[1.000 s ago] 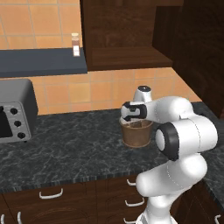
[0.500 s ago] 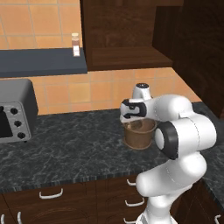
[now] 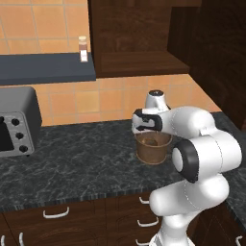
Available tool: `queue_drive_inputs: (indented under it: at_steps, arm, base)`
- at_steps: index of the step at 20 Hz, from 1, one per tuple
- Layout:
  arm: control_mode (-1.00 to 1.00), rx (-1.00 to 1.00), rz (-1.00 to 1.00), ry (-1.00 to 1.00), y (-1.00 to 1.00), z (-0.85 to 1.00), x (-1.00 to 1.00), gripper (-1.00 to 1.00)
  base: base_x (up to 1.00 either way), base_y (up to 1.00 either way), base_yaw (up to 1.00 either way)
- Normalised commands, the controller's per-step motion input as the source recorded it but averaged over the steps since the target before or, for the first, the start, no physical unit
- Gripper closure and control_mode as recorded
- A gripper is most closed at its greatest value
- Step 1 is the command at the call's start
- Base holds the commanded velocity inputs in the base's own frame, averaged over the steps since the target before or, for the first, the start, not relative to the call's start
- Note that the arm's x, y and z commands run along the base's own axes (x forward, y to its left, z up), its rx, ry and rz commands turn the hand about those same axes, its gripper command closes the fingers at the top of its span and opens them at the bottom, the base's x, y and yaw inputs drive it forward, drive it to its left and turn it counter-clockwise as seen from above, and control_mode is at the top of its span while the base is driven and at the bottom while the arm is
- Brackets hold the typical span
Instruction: Open the cabinet, pick up the bread from the cabinet and place it in the basket. Then move the basket to the dining counter.
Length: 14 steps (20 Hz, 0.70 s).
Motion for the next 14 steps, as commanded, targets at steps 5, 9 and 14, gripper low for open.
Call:
queue_drive_inputs:
  at_steps: [5,9,14]
  arm:
    - [-1.00,-0.17,-0.03,0.27,-0.01,-0.50,0.03,-1.00]
    - [-1.00,0.00,-0.03,-0.14,0.03,0.64,-0.26,-1.00]
    - [-1.00,0.07,-0.12,-0.10,0.00,0.22,-0.51,-1.00]
  base:
    - [0.00,0.00,0.00]
    - [0.00,0.00,0.00]
    - [0.00,0.00,0.00]
